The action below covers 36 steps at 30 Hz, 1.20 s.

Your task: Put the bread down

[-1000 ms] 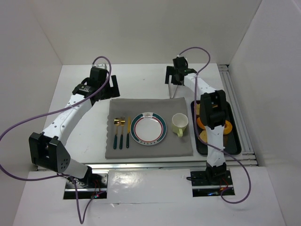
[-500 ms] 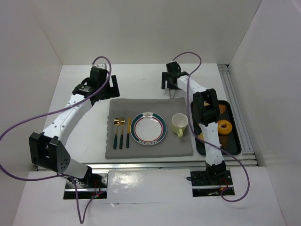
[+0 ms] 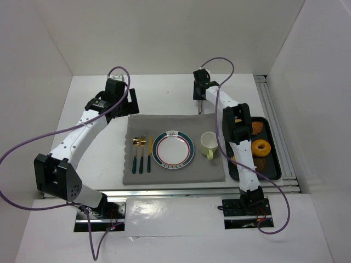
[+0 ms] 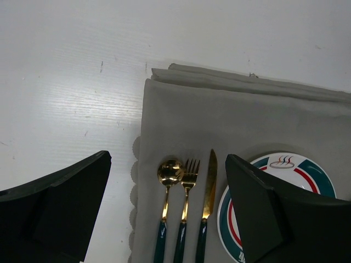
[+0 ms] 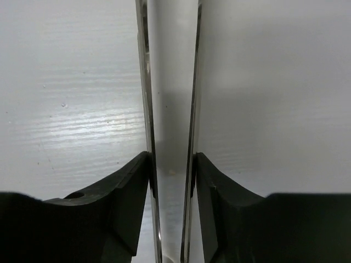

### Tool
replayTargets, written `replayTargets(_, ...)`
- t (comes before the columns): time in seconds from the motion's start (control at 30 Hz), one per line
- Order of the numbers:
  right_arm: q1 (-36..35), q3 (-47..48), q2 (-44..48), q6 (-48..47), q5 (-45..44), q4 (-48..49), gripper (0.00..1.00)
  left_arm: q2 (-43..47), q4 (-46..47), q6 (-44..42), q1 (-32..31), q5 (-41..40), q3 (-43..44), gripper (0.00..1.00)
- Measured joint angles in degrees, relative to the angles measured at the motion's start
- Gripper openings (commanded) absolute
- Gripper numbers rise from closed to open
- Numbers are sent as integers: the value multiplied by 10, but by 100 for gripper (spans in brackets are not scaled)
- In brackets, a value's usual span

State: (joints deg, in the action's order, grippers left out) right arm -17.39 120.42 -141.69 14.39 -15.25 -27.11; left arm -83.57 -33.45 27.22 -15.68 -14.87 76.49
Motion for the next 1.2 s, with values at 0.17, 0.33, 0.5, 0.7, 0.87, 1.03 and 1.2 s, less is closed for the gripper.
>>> replayTargets(0.17,3,19,5,1,0,0,42,0,0,0,0,-2,0,100)
replayTargets(0.33,5,19,49,10,0,0,42,0,0,0,0,-2,0,100)
replayTargets(0.5,8,-35,167,26,7,7,42,0,2,0,0,-2,-12,100)
replayTargets(0.7,14,-217,389,43,7,-27,42,5,3,0,0,5,-26,100)
replayTargets(0.87,26,-356,566,73,-31,-122,45,14,7,0,0,23,-30,100)
replayTargets(1.03,42,-441,702,136,-64,-245,46,17,11,0,-3,38,-37,100)
replayTargets(1.2,83,-489,777,193,-69,-337,53,16,12,0,-5,47,-38,97)
